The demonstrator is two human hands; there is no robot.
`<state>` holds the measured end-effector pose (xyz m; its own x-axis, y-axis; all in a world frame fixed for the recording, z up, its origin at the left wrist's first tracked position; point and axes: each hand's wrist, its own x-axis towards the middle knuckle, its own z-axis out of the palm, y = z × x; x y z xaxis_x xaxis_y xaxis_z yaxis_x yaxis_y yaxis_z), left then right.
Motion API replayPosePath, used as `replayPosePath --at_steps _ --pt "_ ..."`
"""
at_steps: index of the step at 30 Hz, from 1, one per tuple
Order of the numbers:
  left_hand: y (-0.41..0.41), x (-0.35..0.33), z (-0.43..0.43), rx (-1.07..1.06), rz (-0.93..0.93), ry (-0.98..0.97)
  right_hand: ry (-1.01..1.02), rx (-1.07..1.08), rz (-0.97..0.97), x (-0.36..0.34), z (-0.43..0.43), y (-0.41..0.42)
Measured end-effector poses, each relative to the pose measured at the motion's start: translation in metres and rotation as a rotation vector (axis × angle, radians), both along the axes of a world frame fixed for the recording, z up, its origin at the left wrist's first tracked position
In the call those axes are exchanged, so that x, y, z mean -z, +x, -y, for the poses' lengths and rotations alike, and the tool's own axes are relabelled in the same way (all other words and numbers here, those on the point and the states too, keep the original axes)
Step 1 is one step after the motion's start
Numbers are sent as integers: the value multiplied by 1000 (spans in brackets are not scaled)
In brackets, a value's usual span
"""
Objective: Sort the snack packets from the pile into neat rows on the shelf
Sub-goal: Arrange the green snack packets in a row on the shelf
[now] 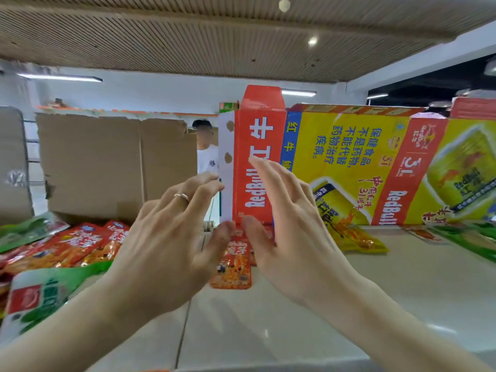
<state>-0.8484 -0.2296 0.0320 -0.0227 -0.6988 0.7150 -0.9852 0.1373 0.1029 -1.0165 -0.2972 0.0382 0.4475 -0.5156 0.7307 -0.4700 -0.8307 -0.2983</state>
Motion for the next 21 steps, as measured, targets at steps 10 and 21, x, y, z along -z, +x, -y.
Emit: replayPosePath --at_steps 10,21 --pt "116 5 -88 -28 30 -18 -56 164 -77 6 -82 118" --pt "228 17 -144 -1 37 -19 -57 219 -125 10 -152 220"
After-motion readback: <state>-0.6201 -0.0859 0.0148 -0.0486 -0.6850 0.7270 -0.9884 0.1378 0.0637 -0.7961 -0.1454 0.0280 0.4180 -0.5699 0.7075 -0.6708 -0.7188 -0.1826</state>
